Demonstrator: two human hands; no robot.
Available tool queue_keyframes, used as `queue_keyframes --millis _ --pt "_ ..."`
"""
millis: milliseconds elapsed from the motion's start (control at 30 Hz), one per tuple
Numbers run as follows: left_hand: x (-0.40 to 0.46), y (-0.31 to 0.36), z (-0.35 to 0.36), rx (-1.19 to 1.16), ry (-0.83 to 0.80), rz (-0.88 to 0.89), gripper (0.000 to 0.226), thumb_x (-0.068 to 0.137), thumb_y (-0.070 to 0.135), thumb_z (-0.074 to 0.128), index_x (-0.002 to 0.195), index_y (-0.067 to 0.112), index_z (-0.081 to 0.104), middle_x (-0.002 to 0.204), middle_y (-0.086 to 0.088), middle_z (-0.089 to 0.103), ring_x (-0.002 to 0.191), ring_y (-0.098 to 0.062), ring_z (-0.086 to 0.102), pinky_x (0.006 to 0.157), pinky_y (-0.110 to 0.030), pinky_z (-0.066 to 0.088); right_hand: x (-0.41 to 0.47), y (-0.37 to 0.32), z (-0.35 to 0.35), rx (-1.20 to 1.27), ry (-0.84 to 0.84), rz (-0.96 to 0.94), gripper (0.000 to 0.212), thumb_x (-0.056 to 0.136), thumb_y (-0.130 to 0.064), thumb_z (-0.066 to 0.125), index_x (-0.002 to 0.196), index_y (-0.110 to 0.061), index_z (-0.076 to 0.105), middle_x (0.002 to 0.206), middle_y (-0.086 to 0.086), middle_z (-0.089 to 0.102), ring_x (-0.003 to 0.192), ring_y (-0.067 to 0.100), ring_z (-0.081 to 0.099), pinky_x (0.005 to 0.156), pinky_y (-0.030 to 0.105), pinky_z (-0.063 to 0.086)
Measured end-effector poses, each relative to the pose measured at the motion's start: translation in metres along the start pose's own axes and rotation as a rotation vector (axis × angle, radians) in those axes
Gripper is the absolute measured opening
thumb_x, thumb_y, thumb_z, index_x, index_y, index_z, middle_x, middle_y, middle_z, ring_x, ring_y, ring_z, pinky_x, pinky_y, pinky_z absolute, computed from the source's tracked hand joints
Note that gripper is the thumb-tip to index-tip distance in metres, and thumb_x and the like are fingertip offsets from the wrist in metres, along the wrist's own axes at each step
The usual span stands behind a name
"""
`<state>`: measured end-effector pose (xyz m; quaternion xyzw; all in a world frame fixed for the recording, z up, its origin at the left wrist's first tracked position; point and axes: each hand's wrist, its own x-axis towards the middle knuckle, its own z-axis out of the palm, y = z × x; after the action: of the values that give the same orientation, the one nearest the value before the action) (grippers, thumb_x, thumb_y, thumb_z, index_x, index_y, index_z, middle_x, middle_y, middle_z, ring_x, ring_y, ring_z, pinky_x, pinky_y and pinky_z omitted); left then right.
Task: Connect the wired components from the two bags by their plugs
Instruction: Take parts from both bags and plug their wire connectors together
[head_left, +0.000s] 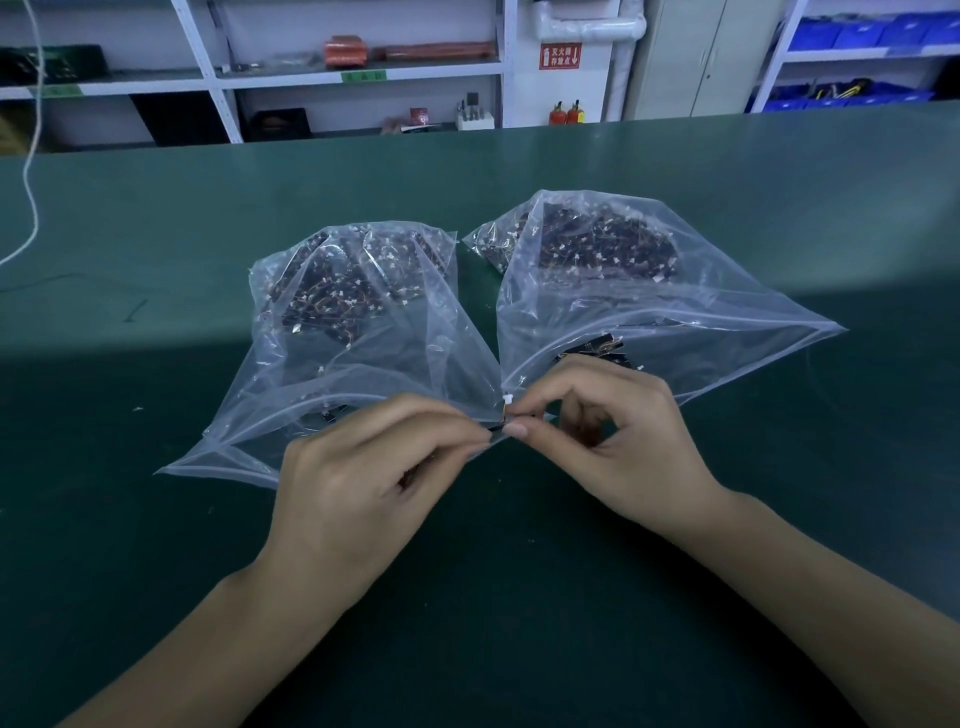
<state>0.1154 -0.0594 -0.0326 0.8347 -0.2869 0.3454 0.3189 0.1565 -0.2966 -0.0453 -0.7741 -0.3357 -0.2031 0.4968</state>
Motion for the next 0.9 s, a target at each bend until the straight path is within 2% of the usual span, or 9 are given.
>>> queue_keyframes --millis 100,167,200,400,700,900 --pt "-0.0011 -0.0011 -0.0007 0.004 0.007 -0.03 0.006 0.097 0.018 0.081 0.096 0.014 0.084 0.098 0.018 0.073 0.078 0.017 0.052 0.073 -0.007 0.041 0.0005 0.0013 -0.0017 0.0 -0.011 -0.008 0.008 0.094 -0.025 0.082 0.094 -0.018 0.078 0.091 -0.009 0.069 0.056 0.021 0.049 0.052 0.03 0.043" --pt "-0.0015 -0.0021 -0.0007 0.005 0.008 -0.044 0.006 0.096 0.02 0.081 0.1 0.015 0.084 0.096 0.032 0.062 0.07 0.012 0.048 0.069 -0.008 0.039 0.0006 0.0013 -0.0008 -0.011 -0.021 -0.017 0.007 0.094 -0.022 0.082 0.095 -0.017 0.078 0.092 -0.011 0.068 0.057 0.019 0.048 0.054 0.027 0.042" --pt "-0.0015 -0.0025 -0.0006 0.008 0.006 -0.049 0.008 0.097 0.022 0.081 0.102 0.017 0.083 0.095 0.033 0.059 0.068 0.01 0.048 0.068 -0.009 0.039 0.0007 0.0011 -0.0004 -0.02 -0.026 -0.022 0.006 0.094 -0.021 0.082 0.095 -0.016 0.078 0.092 -0.013 0.068 0.057 0.018 0.048 0.055 0.025 0.041" --pt "-0.0026 -0.0067 0.0 0.015 -0.021 -0.074 0.008 0.098 0.029 0.08 0.098 0.022 0.083 0.096 0.018 0.07 0.067 0.008 0.047 0.061 -0.02 0.042 0.0009 -0.0017 0.0 -0.097 -0.029 -0.044 0.008 0.096 -0.022 0.078 0.096 -0.014 0.077 0.09 -0.031 0.058 0.058 0.014 0.049 0.064 0.013 0.038" --pt "-0.0028 -0.0064 0.0007 0.021 -0.026 -0.073 0.005 0.098 0.025 0.08 0.097 0.021 0.083 0.096 0.015 0.07 0.069 0.008 0.048 0.06 -0.022 0.043 0.0012 -0.0014 -0.0008 -0.145 -0.038 -0.049 0.008 0.096 -0.02 0.079 0.096 -0.012 0.077 0.09 -0.033 0.056 0.057 0.01 0.044 0.064 0.011 0.035" --pt "-0.003 -0.0066 0.0003 0.019 -0.065 -0.049 0.005 0.098 0.024 0.079 0.095 0.021 0.082 0.096 0.014 0.07 0.075 0.011 0.05 0.061 -0.022 0.044 0.0001 0.0 -0.0008 -0.14 -0.073 -0.038 0.008 0.098 -0.022 0.077 0.097 -0.014 0.075 0.096 -0.024 0.062 0.057 0.01 0.047 0.063 0.012 0.036"
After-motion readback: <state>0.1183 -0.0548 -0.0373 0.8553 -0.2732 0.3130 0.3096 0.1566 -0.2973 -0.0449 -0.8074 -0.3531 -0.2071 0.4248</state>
